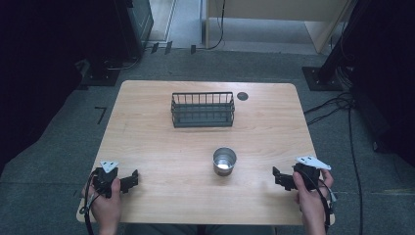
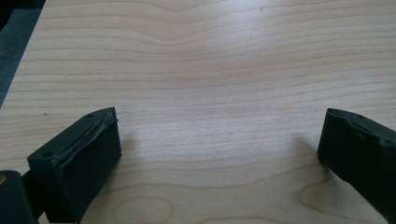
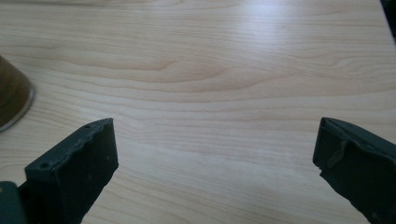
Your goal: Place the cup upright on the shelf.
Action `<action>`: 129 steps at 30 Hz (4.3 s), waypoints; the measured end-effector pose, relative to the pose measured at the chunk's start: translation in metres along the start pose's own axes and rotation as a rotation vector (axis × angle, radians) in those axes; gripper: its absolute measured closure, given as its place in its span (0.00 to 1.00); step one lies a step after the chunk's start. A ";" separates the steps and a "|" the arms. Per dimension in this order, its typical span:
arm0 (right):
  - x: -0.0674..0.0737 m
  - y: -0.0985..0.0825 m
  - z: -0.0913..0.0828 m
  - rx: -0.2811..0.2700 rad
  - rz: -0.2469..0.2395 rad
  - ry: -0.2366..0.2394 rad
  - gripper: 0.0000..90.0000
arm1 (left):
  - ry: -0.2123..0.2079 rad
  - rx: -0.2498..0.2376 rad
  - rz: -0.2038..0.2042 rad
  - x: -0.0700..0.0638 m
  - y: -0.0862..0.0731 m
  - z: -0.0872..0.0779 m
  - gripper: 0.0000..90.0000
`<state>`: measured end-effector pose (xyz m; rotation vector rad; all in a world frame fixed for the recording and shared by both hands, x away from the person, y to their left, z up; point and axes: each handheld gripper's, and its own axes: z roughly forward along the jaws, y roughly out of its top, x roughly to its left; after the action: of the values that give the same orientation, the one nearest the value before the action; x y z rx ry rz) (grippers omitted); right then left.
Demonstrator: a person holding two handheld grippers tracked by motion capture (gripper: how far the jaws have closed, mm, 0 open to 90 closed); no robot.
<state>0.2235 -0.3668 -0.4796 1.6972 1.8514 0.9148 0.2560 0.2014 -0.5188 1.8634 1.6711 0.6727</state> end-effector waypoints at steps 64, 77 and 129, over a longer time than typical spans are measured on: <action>0.133 0.041 0.028 -0.009 -0.198 0.282 0.00 | -0.011 0.000 0.015 0.000 0.000 0.000 0.00; 0.151 0.040 0.039 0.001 -0.216 0.305 0.00 | -0.011 0.000 0.015 0.000 0.000 0.000 0.00; 0.171 0.055 0.049 -0.025 -0.241 0.157 0.15 | -0.011 0.000 0.015 0.000 0.000 0.000 0.00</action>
<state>0.2743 -0.1897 -0.4547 1.3834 2.0824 0.9886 0.2560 0.2010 -0.5188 1.8783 1.6518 0.6672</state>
